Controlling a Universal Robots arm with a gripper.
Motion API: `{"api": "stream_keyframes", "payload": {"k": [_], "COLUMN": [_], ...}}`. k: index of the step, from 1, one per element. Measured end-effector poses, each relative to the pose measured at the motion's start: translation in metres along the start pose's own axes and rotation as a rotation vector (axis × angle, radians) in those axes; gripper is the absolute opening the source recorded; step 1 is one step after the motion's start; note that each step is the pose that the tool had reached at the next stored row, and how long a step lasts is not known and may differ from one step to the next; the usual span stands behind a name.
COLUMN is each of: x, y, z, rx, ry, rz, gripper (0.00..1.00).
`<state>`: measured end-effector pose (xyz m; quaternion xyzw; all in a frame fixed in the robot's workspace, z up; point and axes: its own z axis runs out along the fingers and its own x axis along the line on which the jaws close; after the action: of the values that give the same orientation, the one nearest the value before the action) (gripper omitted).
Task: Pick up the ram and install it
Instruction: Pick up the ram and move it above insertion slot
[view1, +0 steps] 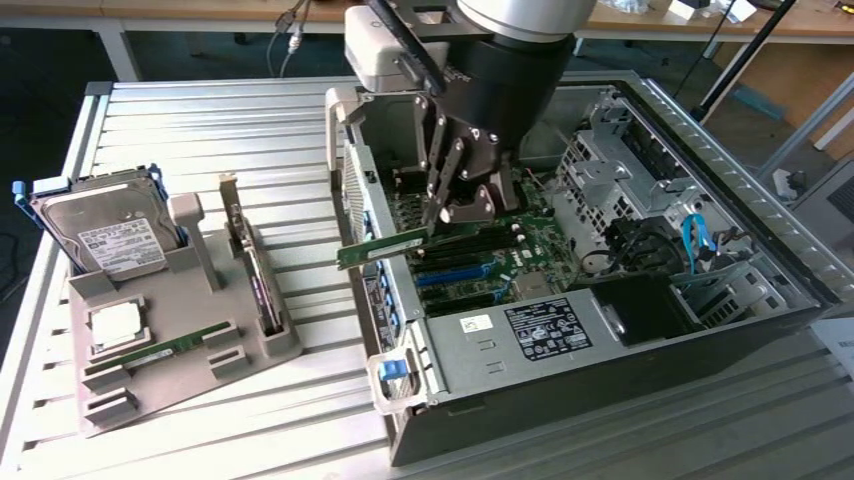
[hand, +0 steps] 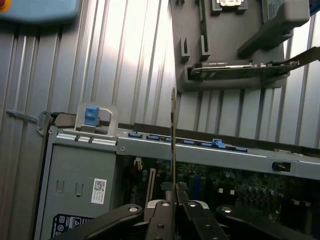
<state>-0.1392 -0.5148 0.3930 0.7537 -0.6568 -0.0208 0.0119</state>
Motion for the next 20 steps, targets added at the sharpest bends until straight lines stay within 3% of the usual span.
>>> {"api": "stream_keyframes", "payload": {"k": [20], "x": [0.008], "y": [-0.0605], "z": [-0.0029], "rx": [-0.0001], "ry": [0.0001], "rz": [-0.002], "gripper": [0.12]}}
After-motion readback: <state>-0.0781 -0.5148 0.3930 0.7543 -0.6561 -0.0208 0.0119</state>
